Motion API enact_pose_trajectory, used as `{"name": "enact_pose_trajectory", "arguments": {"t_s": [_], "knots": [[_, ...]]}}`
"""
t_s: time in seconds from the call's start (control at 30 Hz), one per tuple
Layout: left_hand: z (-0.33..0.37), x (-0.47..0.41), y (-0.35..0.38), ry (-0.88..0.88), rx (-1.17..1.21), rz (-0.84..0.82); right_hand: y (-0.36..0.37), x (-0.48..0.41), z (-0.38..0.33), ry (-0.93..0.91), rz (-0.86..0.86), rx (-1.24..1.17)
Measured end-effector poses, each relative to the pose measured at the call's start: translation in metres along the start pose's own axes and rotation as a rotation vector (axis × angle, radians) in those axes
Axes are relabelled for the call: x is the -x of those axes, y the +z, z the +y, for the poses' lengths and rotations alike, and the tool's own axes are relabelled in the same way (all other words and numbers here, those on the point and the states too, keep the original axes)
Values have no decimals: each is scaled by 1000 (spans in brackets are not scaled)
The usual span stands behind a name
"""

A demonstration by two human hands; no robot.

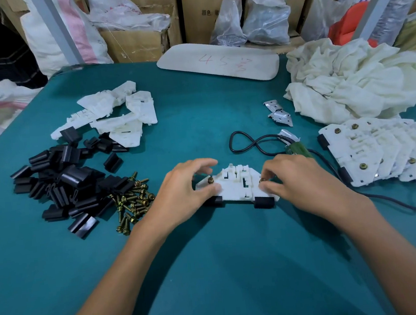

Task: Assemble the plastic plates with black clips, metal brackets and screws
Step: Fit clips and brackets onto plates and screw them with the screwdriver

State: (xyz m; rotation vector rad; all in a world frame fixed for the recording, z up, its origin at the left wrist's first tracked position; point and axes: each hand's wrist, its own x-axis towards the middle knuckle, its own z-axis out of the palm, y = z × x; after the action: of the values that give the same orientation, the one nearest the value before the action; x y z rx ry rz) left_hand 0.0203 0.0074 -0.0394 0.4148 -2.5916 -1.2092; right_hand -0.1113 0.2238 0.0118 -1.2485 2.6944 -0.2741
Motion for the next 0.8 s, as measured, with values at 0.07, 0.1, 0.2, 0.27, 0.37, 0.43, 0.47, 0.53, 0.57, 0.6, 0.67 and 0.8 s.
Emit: {"name": "enact_pose_trajectory", "arguments": {"t_s": [0.07, 0.1, 0.2, 0.27, 0.37, 0.43, 0.47, 0.53, 0.57, 0.6, 0.67, 0.8], "knots": [[0, 0, 3, -14, 10, 54, 1, 0, 0, -7, 1, 23], [0, 0, 4, -19, 19, 63, 1, 0, 0, -14, 1, 21], [-1, 1, 1, -8, 14, 22, 2, 1, -1, -19, -6, -14], [0, 1, -1, -1, -8, -17, 1, 1, -3, -3, -3, 0], [3, 0, 3, 12, -31, -63, 0, 6, -2, 50, 52, -43], [8, -2, 10, 39, -35, -130, 0, 19, 3, 106, 191, -152], [10, -3, 14, 58, -59, -162, 1, 27, 7, 144, 286, -186], [14, -5, 25, 94, -140, -183, 4, 43, 21, 271, 375, -160], [15, -4, 29, 105, -167, -165, 6, 51, 30, 349, 334, -134], [15, -4, 32, 108, -166, -134, 6, 57, 37, 419, 250, -116], [13, -2, 34, 102, -134, -82, 6, 62, 43, 520, 85, -122], [10, 7, 36, 113, -114, -25, 7, 54, 49, 585, 54, -118]]}}
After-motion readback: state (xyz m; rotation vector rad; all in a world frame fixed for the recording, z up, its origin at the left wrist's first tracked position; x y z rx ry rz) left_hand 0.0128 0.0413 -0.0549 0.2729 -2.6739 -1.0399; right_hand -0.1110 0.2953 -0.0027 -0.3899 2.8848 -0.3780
